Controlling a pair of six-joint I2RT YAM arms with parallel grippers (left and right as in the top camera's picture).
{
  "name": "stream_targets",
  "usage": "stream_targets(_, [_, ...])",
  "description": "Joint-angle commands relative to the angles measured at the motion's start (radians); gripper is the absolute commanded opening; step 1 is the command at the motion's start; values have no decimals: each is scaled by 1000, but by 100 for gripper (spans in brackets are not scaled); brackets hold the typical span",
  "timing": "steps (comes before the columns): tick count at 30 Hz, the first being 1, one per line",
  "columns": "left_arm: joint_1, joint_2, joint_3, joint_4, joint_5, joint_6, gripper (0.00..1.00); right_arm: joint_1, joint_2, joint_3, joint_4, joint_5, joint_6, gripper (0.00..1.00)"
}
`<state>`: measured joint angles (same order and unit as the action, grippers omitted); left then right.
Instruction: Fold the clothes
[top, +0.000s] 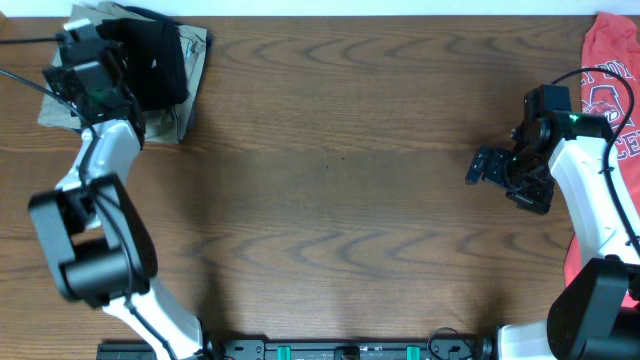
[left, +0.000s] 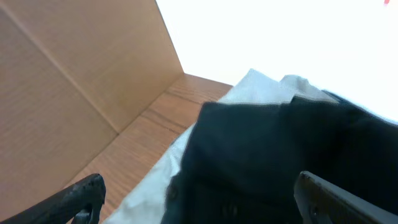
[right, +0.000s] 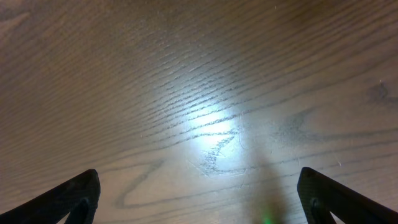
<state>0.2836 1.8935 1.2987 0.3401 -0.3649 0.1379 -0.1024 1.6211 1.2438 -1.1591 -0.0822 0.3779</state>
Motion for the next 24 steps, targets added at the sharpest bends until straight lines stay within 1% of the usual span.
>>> stream_targets(1, [-13, -141, 26, -67, -14, -108, 98, 5, -5, 11, 0, -4, -9, 99])
stream_targets(5, [-39, -274, 26, -281, -13, -245, 98, 5, -5, 11, 0, -4, -9, 99])
stream_targets(8, [-64, -370, 26, -497, 19, -364, 98, 5, -5, 11, 0, -4, -9, 99])
stream_targets(10, [-75, -427, 26, -640, 89, -419, 98, 5, -5, 11, 0, -4, -9, 99])
stream_targets(14, [-79, -521, 26, -947, 294, -576, 98, 5, -5, 11, 0, -4, -9, 99])
stream_targets(16, [-80, -548, 23, -1062, 377, -609, 98, 5, -5, 11, 0, -4, -9, 99])
stream_targets(19, [-89, -590, -14, -1147, 424, -610, 98, 5, -5, 11, 0, -4, -9, 99])
stream_targets(21, [-105, -639, -69, -1155, 429, -584, 98, 5, -5, 11, 0, -4, -9, 99])
stream_targets(24, [-140, -740, -171, -1153, 429, -576, 98, 5, -5, 11, 0, -4, -9, 99])
